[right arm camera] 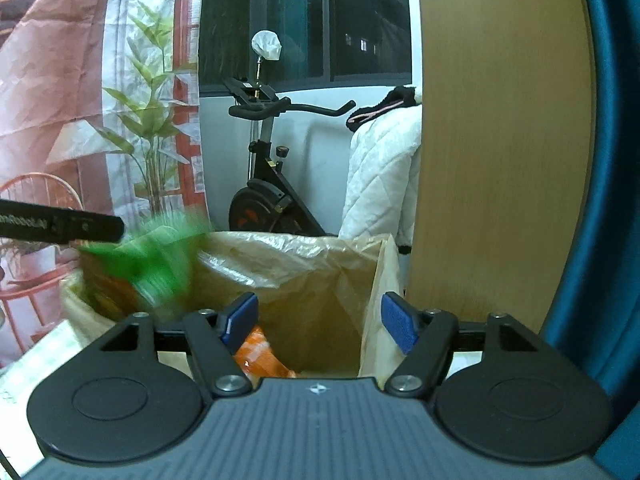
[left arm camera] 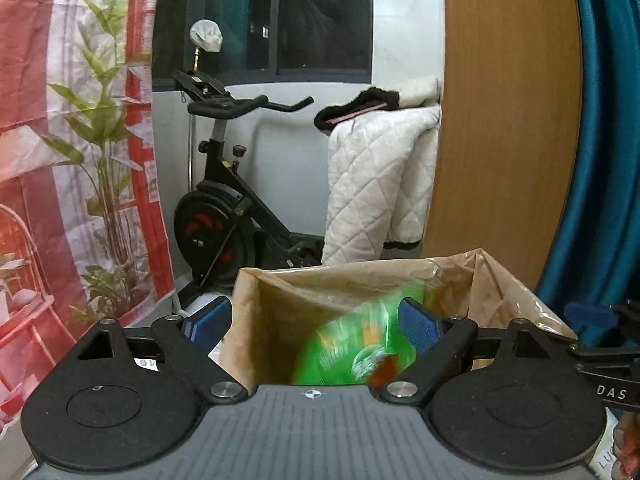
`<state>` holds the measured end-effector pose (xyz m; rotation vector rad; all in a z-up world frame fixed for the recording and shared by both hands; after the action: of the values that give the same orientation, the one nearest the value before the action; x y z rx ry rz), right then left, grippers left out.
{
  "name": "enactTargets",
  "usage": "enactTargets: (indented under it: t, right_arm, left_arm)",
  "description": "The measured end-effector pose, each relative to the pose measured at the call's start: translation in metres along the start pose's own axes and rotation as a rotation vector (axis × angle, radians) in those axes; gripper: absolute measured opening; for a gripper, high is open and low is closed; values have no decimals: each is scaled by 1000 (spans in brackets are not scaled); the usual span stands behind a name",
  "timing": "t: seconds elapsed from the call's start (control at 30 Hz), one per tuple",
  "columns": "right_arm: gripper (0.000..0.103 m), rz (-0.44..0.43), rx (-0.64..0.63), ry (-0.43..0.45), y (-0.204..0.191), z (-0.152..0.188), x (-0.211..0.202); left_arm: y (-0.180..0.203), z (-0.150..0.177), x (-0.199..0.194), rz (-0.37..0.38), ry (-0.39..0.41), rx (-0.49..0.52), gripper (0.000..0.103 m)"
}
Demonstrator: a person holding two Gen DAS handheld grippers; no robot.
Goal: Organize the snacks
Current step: 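Carry both bags over the box and open both tools to drop them in, then grasp the yellow chip bag with the left tool while the right tool grasps the green cucumber chip bag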
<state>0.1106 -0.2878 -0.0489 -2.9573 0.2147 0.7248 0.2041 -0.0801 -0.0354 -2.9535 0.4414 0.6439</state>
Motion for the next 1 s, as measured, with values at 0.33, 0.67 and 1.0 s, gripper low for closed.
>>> enactTargets:
  t: [0.33, 0.67, 1.0]
  right_arm:
    - [72, -30, 68, 2, -3, 20, -41]
    - [82, -81, 83, -26, -17, 57, -64]
    - [94, -92, 29, -242, -38, 122, -30]
  left_arm:
    - [-36, 21, -49, -19, -15, -41, 92]
    - [-54, 74, -86, -6, -61, -40, 92]
    - [-41, 145, -82, 54, -159, -84, 92]
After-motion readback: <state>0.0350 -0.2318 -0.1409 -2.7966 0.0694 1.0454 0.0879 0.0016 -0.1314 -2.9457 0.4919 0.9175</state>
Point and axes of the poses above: each gripper's, at about its wrist camera, not at the fingertips, and x roughly the way its jaws point, y to its right, z to its underside, the point moved 2 cm from there along x, roughly the way its jaws point, and after that the axes turned 4 degrees about -z, right-handed, at the moved point
